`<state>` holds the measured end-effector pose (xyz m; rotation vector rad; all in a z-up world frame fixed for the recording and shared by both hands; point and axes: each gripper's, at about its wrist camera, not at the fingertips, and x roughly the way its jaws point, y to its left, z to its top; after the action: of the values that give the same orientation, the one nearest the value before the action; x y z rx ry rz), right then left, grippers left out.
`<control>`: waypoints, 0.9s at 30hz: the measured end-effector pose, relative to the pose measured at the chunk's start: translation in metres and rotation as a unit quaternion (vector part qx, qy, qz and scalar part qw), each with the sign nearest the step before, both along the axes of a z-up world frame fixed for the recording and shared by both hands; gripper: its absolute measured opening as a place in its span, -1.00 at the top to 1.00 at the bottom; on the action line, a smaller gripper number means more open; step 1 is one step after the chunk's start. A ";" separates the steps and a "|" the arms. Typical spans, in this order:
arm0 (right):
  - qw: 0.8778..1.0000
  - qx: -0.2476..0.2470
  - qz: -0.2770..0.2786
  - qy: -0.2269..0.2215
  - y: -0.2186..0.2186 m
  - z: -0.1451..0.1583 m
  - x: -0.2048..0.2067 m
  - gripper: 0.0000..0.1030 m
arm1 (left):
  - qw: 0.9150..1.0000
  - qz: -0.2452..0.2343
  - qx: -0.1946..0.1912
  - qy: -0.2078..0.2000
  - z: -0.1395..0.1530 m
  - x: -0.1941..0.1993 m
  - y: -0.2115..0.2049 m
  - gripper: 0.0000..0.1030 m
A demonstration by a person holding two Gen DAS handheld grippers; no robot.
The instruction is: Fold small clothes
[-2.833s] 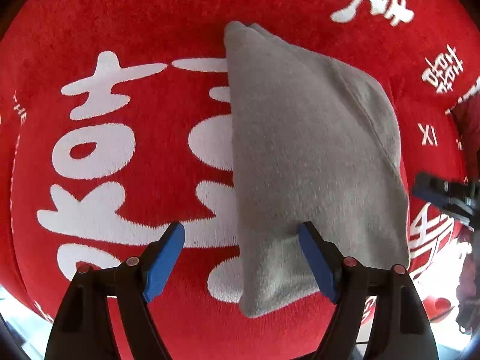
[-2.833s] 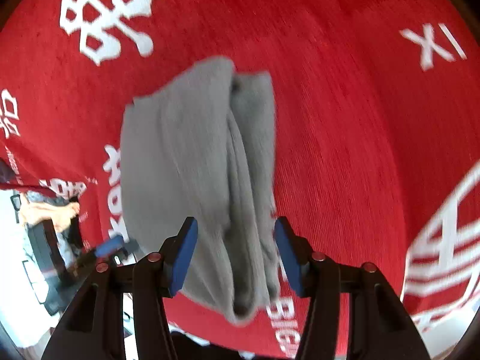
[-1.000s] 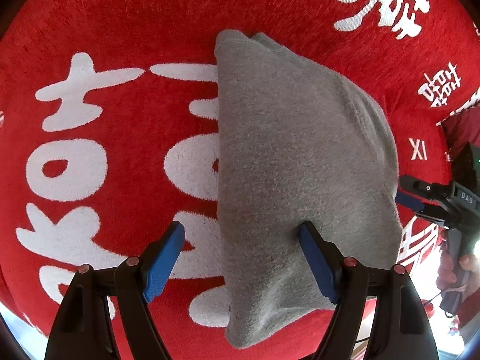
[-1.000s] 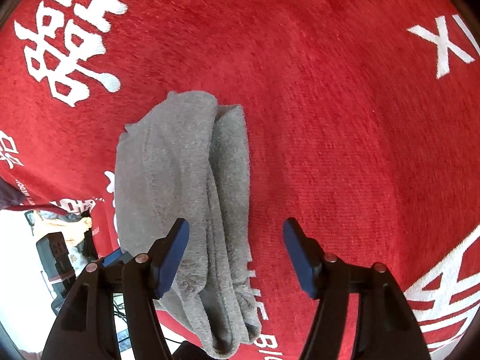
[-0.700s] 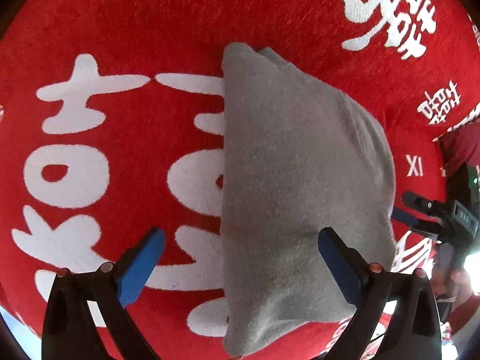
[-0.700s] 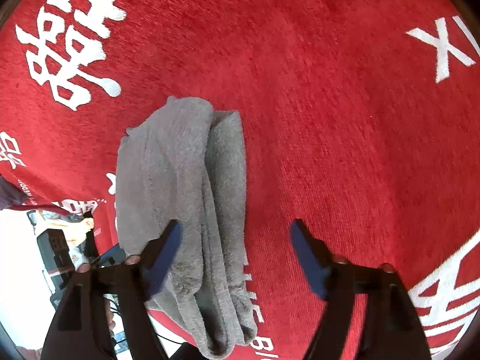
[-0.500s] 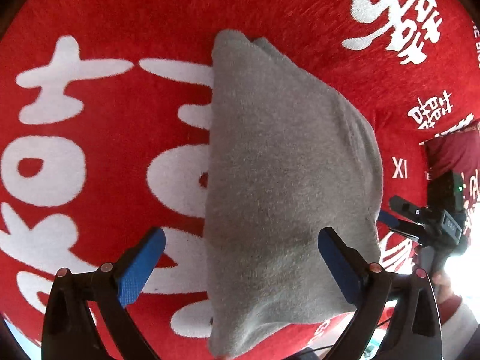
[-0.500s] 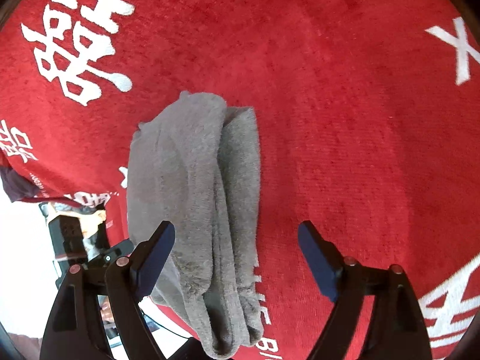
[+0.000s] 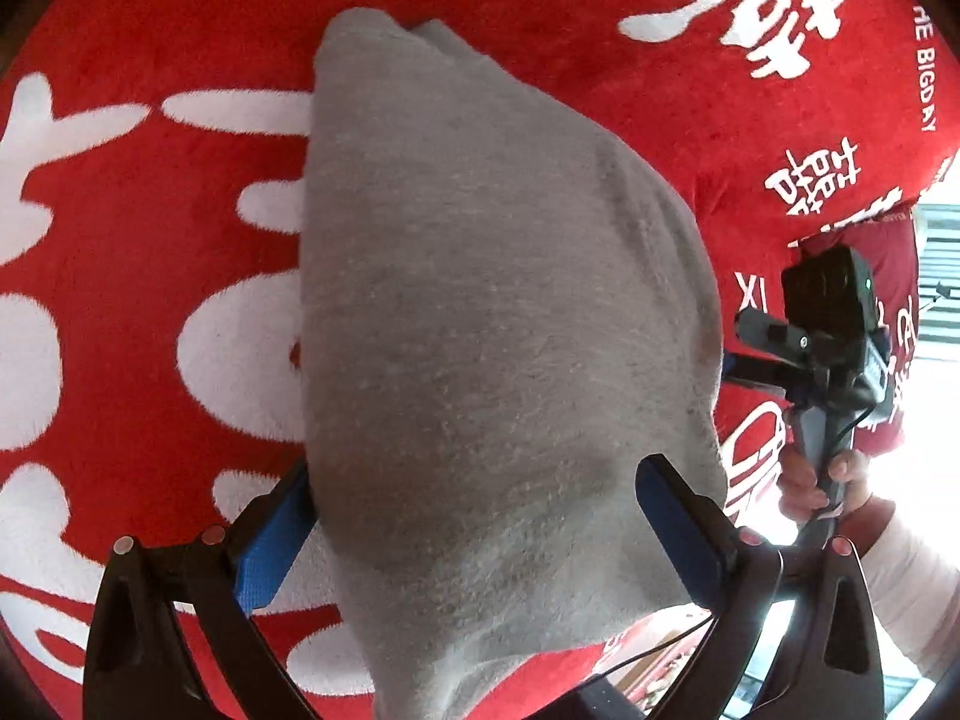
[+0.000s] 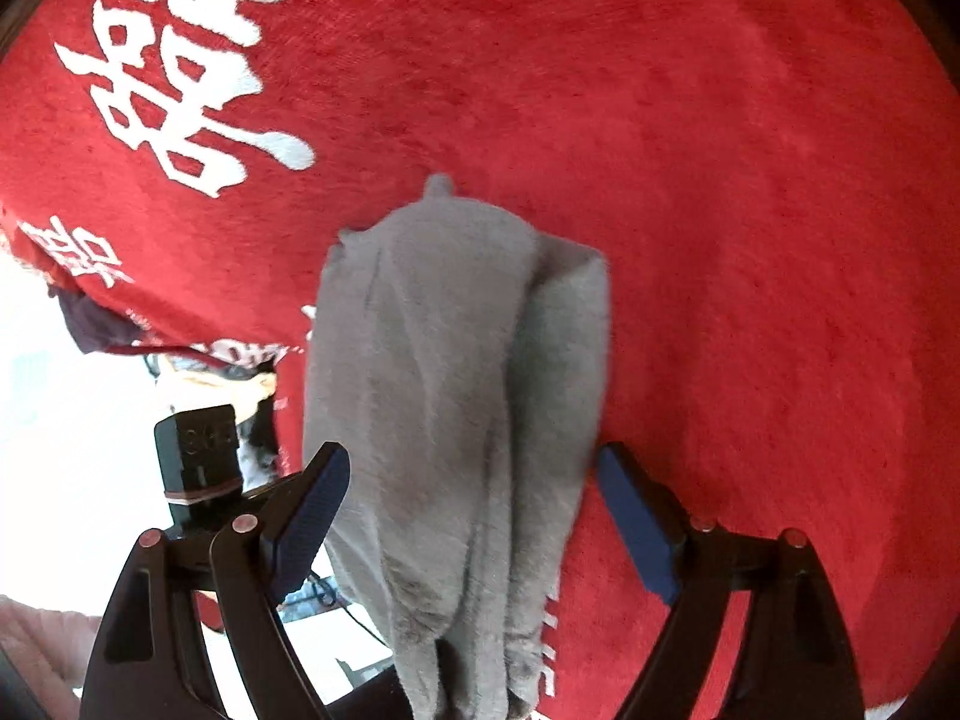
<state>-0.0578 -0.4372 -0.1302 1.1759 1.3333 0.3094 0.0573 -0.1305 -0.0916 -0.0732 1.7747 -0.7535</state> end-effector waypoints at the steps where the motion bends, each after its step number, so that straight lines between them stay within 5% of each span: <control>1: 1.000 0.009 0.006 -0.008 0.004 0.000 0.006 -0.70 | 1.000 0.003 -0.004 -0.001 0.001 0.001 -0.002 -0.97; 5: 0.999 0.023 0.026 -0.016 0.019 -0.009 0.022 -0.70 | 1.000 0.009 -0.010 -0.006 0.000 0.004 0.006 -0.97; 20: 0.997 0.068 -0.040 0.010 0.017 -0.018 0.003 -0.69 | 1.000 -0.007 0.000 -0.013 -0.009 -0.001 0.006 -0.97; 27: 0.996 0.084 -0.029 -0.032 0.021 -0.024 0.020 -0.70 | 1.000 -0.007 -0.005 -0.030 -0.011 -0.005 -0.005 -0.97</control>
<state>-0.0377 -0.4163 -0.1538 1.3319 1.2334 0.4199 0.0526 -0.1360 -0.1025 -0.0436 1.7172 -0.7672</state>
